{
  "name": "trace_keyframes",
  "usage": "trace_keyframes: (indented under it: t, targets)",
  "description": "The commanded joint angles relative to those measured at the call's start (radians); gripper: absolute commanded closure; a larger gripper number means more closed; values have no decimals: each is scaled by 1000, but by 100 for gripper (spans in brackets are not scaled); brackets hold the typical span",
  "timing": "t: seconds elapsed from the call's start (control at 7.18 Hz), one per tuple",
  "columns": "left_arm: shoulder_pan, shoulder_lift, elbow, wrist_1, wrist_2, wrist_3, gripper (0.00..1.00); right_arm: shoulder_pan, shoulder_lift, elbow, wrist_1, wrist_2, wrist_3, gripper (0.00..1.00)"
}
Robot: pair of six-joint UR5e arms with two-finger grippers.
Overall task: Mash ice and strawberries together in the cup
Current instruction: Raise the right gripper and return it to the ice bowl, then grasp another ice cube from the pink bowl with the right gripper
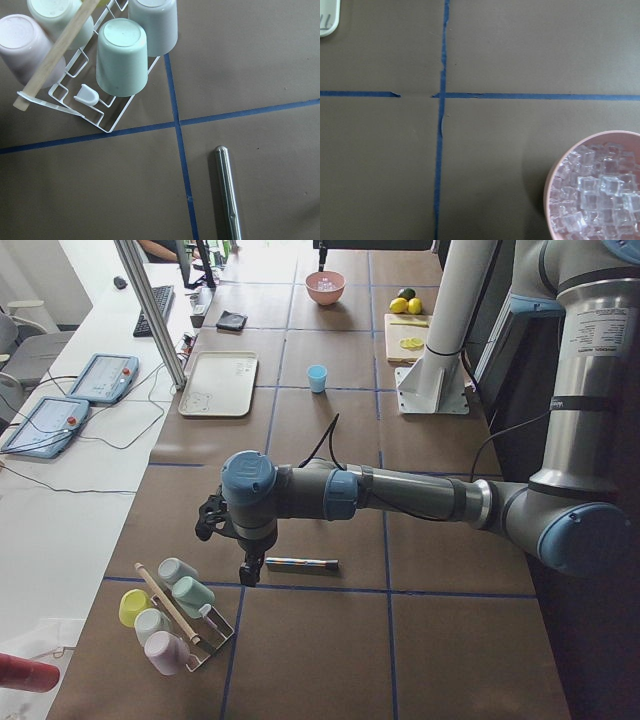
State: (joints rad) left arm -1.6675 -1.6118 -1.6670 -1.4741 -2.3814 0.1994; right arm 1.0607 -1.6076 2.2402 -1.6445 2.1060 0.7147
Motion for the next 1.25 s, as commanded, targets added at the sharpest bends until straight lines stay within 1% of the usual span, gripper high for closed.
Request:
trace_keyframes:
  t: [0.0, 0.14, 0.28, 0.42, 0.7, 0.84, 0.98, 1.11]
  targets:
    - [0, 0, -5, 0, -1, -12, 0, 96, -156, -114, 206, 78, -177, 1]
    - [2, -2, -8, 0, 1, -34, 0, 99, -169, -185, 300, 78, -175, 1]
    - [2, -2, -11, 0, -1, -35, 0, 99, -164, -236, 333, 78, -173, 1]
    - [2, -2, -13, 0, 1, -35, 0, 97, -157, -284, 334, 78, -179, 1]
    - [2, -2, -14, 0, 1, -35, 0, 96, -147, -348, 334, 80, -179, 1]
    - [2, -2, -14, 0, 1, -35, 0, 96, -146, -367, 334, 81, -184, 9]
    - [2, -2, -14, 0, 1, -35, 0, 94, -147, -370, 334, 81, -187, 19]
    - [2, -2, -14, 0, 1, -35, 0, 93, -146, -382, 333, 80, -219, 23]
